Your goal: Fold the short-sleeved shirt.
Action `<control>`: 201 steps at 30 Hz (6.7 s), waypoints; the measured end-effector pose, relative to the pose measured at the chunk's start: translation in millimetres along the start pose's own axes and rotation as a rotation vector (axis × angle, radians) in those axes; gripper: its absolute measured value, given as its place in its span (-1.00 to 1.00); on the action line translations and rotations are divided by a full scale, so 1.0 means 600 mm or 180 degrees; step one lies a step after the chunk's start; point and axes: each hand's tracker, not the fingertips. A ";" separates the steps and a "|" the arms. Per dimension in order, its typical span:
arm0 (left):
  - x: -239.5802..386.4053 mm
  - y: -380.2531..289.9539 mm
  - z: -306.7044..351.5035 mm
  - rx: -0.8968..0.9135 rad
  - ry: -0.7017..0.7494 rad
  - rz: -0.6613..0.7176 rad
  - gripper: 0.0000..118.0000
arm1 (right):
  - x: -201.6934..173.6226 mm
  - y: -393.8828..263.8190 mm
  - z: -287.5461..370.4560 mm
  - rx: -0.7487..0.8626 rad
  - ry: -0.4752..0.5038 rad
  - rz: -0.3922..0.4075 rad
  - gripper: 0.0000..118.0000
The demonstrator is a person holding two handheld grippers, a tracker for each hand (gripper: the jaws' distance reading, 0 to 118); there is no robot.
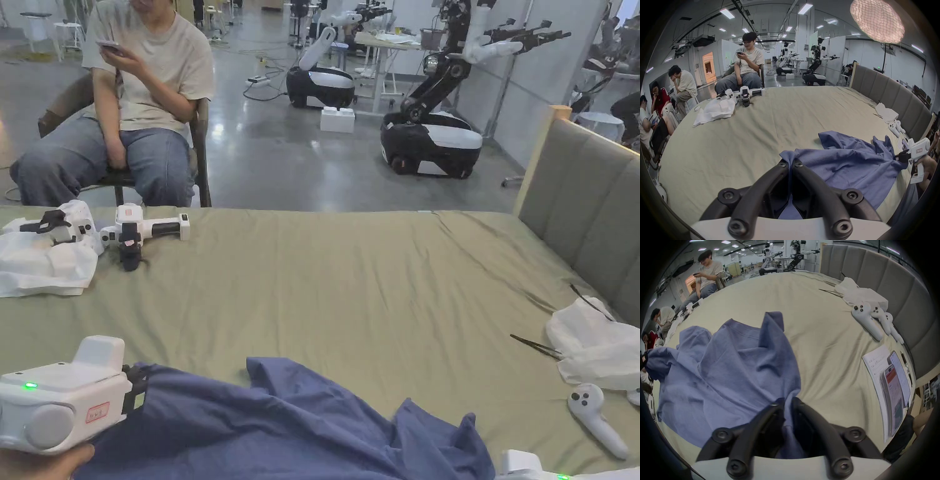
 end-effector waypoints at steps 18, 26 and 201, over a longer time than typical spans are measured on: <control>-0.033 0.087 0.139 0.0569 0.0204 -0.0007 -1.00 | -0.023 0.057 0.245 0.1592 0.0147 0.0234 -0.99; -0.109 0.181 0.256 0.1018 0.0445 0.0155 -1.00 | -0.066 0.161 0.377 0.2341 0.0334 0.0456 -0.99; -0.220 -0.029 -0.072 -0.0344 0.0556 0.0222 -1.00 | -0.183 0.255 -0.149 0.0128 0.0356 0.0515 -0.24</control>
